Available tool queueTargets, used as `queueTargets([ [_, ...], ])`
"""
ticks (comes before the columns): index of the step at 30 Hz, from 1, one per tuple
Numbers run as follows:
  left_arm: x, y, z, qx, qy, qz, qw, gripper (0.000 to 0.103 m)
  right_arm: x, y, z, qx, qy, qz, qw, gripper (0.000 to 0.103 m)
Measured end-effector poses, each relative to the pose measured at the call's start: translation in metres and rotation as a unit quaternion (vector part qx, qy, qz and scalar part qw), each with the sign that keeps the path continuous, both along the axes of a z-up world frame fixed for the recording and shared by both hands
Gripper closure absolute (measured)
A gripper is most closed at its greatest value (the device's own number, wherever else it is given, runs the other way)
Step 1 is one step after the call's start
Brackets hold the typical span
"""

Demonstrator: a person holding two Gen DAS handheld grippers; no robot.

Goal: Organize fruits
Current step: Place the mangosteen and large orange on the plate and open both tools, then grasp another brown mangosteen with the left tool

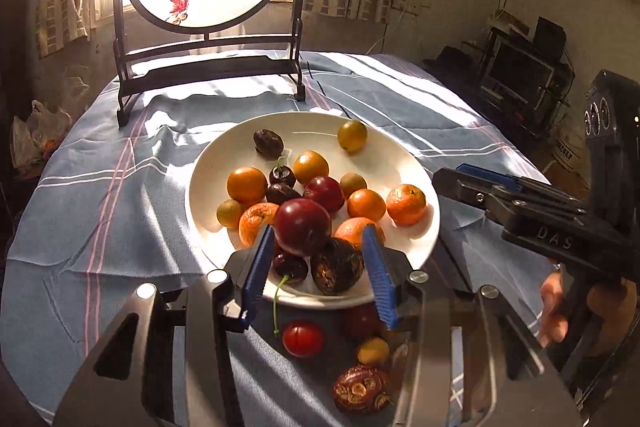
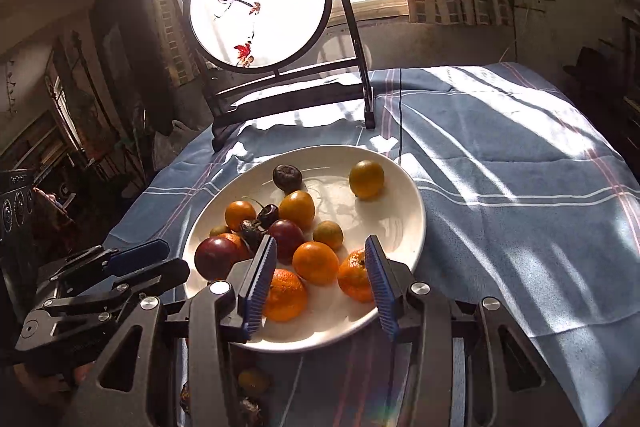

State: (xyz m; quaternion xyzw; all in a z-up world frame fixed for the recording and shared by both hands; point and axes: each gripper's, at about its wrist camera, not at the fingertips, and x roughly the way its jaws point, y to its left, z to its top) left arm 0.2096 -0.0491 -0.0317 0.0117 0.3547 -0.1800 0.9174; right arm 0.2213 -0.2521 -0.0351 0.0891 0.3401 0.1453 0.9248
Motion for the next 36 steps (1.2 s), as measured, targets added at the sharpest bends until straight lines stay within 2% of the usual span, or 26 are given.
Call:
queueTargets([
  [2,-0.027,0.002,-0.005,0.009,-0.005,-0.013,0.9999,0.043,-0.023,-0.002,-0.008,-0.002,0.003,0.006,1.000,0.056],
  [4,-0.048,0.004,-0.013,0.019,0.001,-0.022,0.9996,0.042,-0.043,-0.004,-0.018,0.000,0.011,0.011,1.000,0.055],
  [8,-0.067,0.001,-0.039,0.037,0.044,-0.042,0.9974,0.042,-0.072,-0.009,-0.032,0.020,0.015,0.010,1.000,0.055],
  [10,-0.067,-0.003,-0.054,0.051,0.069,-0.048,0.9951,0.057,-0.081,-0.013,-0.037,0.034,0.016,0.008,0.999,0.055],
  [11,-0.067,-0.004,-0.059,0.046,0.080,-0.053,0.9943,0.061,-0.083,-0.013,-0.040,0.038,0.018,0.008,0.999,0.055],
  [18,-0.058,-0.019,-0.068,0.067,0.080,-0.051,0.9933,0.062,-0.087,-0.008,-0.041,0.026,0.013,0.016,0.999,0.055],
  [19,-0.055,-0.019,-0.072,0.062,0.093,-0.051,0.9924,0.061,-0.088,-0.007,-0.041,0.025,0.012,0.018,0.999,0.055],
  [22,-0.052,-0.011,-0.071,0.034,0.097,-0.049,0.9935,0.061,-0.088,-0.005,-0.042,0.020,0.013,0.023,0.999,0.055],
  [24,-0.054,-0.003,-0.068,0.016,0.087,-0.030,0.9956,0.062,-0.087,-0.002,-0.043,0.015,0.017,0.028,0.999,0.055],
  [27,-0.066,0.012,-0.056,-0.011,0.031,0.008,0.9994,0.062,-0.088,0.006,-0.043,-0.001,0.020,0.041,0.999,0.055],
  [30,-0.077,0.020,-0.046,-0.025,-0.014,0.032,0.9991,0.062,-0.089,0.025,-0.045,-0.035,0.031,0.067,0.997,0.055],
  [32,-0.078,0.022,-0.046,-0.033,-0.013,0.036,0.9987,0.062,-0.088,0.041,-0.046,-0.056,0.042,0.085,0.994,0.054],
  [34,-0.073,0.024,-0.045,-0.037,-0.007,0.040,0.9985,0.062,-0.083,0.059,-0.050,-0.096,0.059,0.094,0.989,0.045],
  [36,-0.070,0.024,-0.045,-0.034,-0.003,0.040,0.9986,0.062,-0.078,0.074,-0.052,-0.131,0.065,0.098,0.984,0.042],
])
